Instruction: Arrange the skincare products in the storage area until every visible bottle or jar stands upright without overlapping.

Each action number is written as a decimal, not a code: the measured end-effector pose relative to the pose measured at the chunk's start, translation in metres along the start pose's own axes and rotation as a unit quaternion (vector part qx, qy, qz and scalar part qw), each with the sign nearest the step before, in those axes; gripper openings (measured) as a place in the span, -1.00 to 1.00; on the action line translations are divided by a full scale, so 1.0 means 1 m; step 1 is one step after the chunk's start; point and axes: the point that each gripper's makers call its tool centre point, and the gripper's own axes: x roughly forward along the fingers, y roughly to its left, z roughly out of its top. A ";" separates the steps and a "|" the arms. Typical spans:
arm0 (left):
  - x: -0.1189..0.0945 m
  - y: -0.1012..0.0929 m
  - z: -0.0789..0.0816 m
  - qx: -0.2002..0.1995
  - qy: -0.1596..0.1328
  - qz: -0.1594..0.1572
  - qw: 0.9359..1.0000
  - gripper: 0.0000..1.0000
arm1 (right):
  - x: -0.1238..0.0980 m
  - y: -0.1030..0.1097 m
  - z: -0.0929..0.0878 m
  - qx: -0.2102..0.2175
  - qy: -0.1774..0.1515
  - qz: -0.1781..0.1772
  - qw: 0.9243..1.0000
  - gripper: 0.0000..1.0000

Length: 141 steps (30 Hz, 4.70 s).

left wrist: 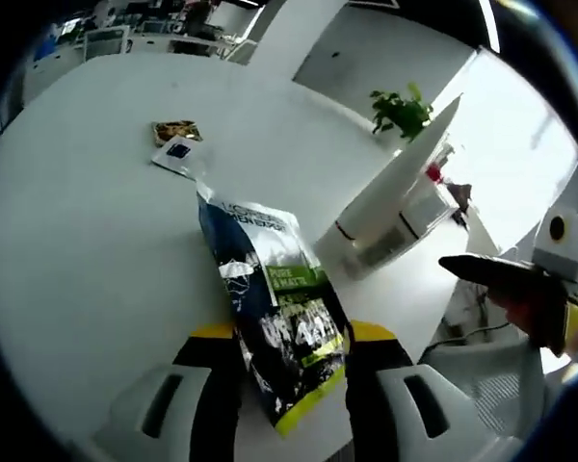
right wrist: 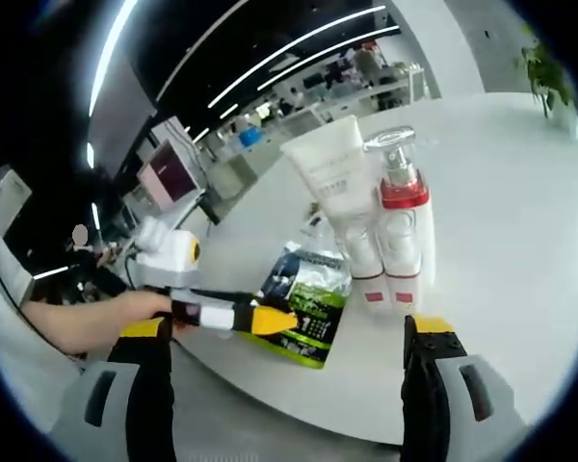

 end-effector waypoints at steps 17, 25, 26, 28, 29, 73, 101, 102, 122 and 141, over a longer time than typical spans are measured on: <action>-0.006 0.018 -0.005 0.104 0.046 0.069 0.991 -0.14 | 0.000 0.001 0.000 0.004 -0.002 0.001 1.000 0.99; -0.008 0.012 0.020 0.264 0.003 0.066 0.962 -0.09 | 0.000 0.000 0.000 0.006 -0.002 0.000 1.000 0.97; -0.007 0.008 0.026 0.299 -0.011 0.064 0.952 -0.08 | 0.000 0.000 0.000 0.006 -0.001 0.000 1.000 0.97; -0.003 0.001 0.025 0.327 -0.009 0.046 0.944 -0.09 | 0.000 0.000 0.000 0.005 -0.001 0.001 1.000 0.97; 0.000 0.001 0.025 0.327 -0.009 0.042 0.944 -0.08 | 0.000 0.001 0.000 0.004 -0.002 0.002 1.000 0.98; 0.024 0.017 0.017 0.342 0.025 0.033 0.939 0.21 | 0.000 -0.002 -0.001 0.007 0.001 -0.003 1.000 0.97; -0.045 0.023 0.043 0.252 -0.089 0.046 0.963 0.72 | 0.003 0.000 0.000 -0.023 -0.004 0.000 1.000 0.94; -0.050 0.026 0.045 0.244 -0.095 0.049 0.964 0.74 | 0.002 0.000 0.002 -0.024 -0.009 -0.001 1.000 0.94; -0.118 0.058 0.033 0.190 -0.124 0.077 0.971 0.92 | -0.003 -0.009 0.011 -0.038 -0.032 -0.034 0.998 0.93; -0.170 0.078 0.014 0.144 -0.147 0.084 0.975 0.98 | -0.020 0.000 0.020 -0.060 -0.055 -0.052 0.995 0.92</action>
